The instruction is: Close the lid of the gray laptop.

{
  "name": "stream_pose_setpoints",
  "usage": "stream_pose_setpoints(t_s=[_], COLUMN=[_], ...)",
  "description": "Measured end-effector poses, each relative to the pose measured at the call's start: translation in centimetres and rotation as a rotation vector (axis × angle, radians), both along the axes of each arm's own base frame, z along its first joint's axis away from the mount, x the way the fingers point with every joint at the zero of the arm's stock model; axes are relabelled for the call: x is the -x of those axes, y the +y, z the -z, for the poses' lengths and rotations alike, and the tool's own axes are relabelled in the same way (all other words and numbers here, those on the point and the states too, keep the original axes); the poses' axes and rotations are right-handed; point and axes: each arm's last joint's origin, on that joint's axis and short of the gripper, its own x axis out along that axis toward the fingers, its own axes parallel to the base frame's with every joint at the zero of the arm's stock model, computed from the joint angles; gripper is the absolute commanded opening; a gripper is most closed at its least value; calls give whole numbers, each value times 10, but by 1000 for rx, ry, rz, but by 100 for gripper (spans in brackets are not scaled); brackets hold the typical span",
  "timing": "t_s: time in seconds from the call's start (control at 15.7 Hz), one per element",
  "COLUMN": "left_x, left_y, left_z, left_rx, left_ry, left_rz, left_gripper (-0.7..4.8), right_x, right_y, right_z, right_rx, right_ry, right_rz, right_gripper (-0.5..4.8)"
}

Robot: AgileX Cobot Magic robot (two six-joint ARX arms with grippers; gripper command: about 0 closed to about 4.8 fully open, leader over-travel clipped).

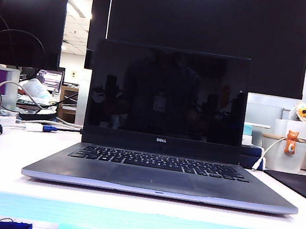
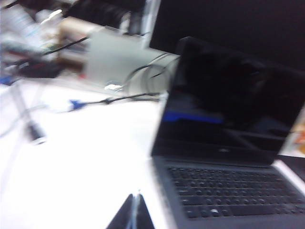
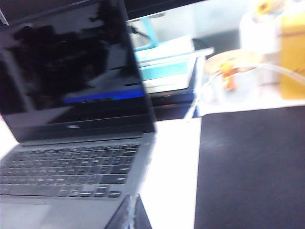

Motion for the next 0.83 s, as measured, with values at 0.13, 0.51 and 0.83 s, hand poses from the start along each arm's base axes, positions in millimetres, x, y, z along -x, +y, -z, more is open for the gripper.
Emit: stream_pose_setpoints(t_s=[0.13,0.51,0.83], left_x=[3,10,-29], left_y=[1,3,0], left_z=[-11,-55,-115], left_rx=[-32,-48,-155], left_ry=[-17,-71,8], left_rz=[-44,-107,-52], left_gripper=[-5,-5,-5], right_x=[0,10,0], right_y=[0,2,2], right_z=[0,-41,-73], right_rx=[-53,-107,-112], right_ry=[13,-88,-19], right_rz=[-3,-39,-36], right_gripper=[-2,-3,-2])
